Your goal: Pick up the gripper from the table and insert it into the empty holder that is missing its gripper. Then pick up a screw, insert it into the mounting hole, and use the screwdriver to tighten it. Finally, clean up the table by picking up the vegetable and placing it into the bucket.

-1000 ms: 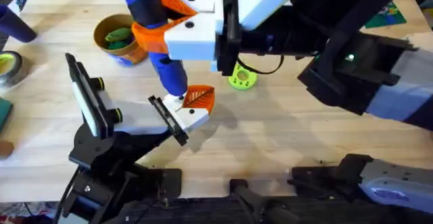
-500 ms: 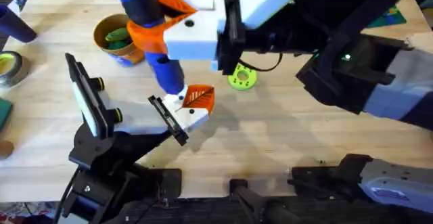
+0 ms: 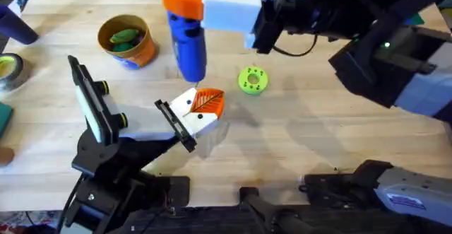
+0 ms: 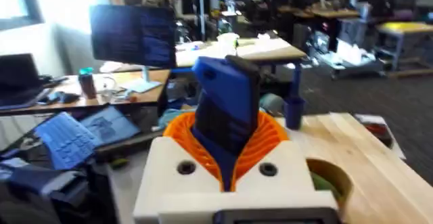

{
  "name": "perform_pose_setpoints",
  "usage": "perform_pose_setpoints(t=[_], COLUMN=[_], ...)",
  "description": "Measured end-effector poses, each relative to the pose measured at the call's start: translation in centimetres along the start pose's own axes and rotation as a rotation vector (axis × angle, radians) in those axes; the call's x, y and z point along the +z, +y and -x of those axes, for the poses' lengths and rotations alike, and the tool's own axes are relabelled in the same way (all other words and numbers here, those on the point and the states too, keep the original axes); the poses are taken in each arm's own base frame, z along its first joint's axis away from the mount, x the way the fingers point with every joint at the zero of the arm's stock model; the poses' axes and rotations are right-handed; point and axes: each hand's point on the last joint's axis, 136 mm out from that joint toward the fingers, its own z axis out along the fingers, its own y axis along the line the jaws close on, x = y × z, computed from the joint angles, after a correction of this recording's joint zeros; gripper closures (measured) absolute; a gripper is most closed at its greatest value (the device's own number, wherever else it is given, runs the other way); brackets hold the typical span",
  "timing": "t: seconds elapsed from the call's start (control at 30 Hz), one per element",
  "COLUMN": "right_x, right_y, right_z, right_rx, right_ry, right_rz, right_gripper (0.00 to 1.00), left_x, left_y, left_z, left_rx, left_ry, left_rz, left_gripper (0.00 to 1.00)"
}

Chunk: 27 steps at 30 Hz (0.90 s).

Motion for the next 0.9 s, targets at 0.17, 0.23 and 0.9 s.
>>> perform_pose_setpoints(t=[0.17, 0.23, 0.9], right_x=[-2.9, -5.0, -25.4], right_y=[-4.8, -7.3, -16.3], right_z=[-1.7, -3.4, -17.9], right_rx=[0.016, 0.040, 0.109], right_ry=[0.082, 0.153, 0.912], right_rz=[-0.145, -0.233, -0.891], right_gripper=[0.959, 0.960, 0.960], left_x=[0.0, 0.0, 0.0], left_y=[0.0, 0.0, 0.0], left_z=[0.0, 0.0, 0.0], left_rx=[0.000, 0.000, 0.000], left_ry=[0.000, 0.000, 0.000], left_rz=[0.000, 0.000, 0.000], left_gripper=[0.986, 0.986, 0.986])
